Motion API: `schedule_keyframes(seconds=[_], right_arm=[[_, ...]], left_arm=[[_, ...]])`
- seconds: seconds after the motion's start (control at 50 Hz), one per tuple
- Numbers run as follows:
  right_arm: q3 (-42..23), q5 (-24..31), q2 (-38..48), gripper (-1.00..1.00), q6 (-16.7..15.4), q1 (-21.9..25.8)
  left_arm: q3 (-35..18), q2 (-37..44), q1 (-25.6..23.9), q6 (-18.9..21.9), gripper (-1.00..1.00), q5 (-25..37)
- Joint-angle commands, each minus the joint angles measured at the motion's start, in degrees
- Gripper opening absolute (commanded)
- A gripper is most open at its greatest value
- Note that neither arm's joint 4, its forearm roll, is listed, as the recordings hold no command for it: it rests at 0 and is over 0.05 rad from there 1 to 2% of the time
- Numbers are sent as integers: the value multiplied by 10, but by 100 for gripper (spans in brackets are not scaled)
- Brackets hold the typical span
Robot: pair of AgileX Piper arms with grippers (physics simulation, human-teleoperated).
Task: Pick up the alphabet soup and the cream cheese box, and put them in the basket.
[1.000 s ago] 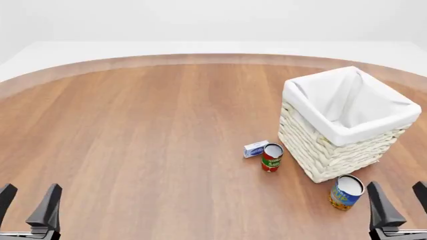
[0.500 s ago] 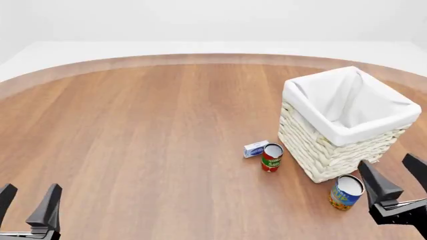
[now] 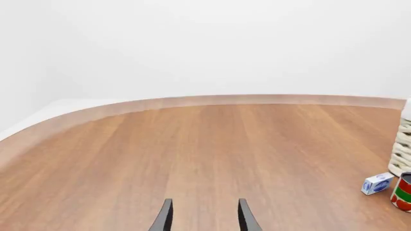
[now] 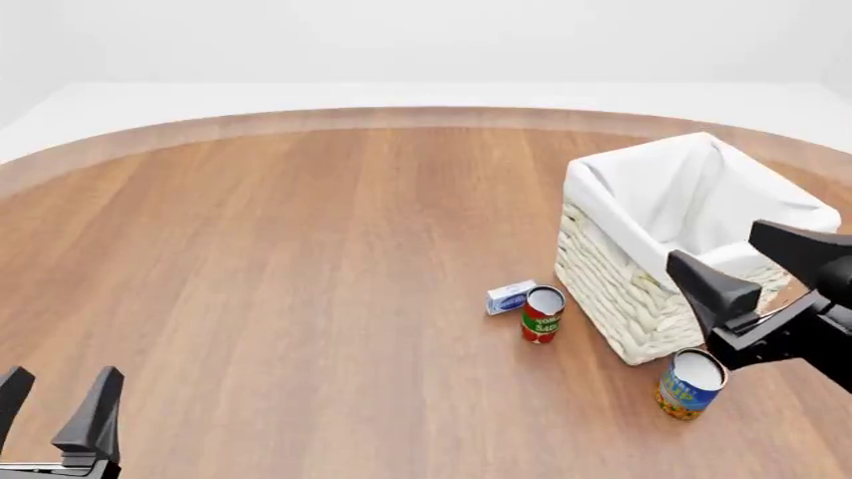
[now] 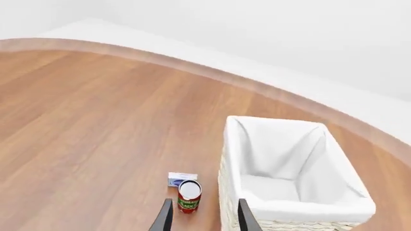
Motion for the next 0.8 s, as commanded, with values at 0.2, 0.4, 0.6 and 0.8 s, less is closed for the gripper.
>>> schedule_keyframes(seconds=[0.2, 0.4, 0.6, 0.8], right_arm=[[-92, 5, 146, 100, -44, 57], [-136, 16, 190, 100, -110, 75], [-179, 34, 237, 100, -146, 93], [-205, 47, 271, 100, -165, 108]], left_arm=[[0, 0, 0, 0, 100, 0], [0, 0, 0, 0, 100, 0], [0, 0, 0, 0, 100, 0], [0, 0, 0, 0, 100, 0]])
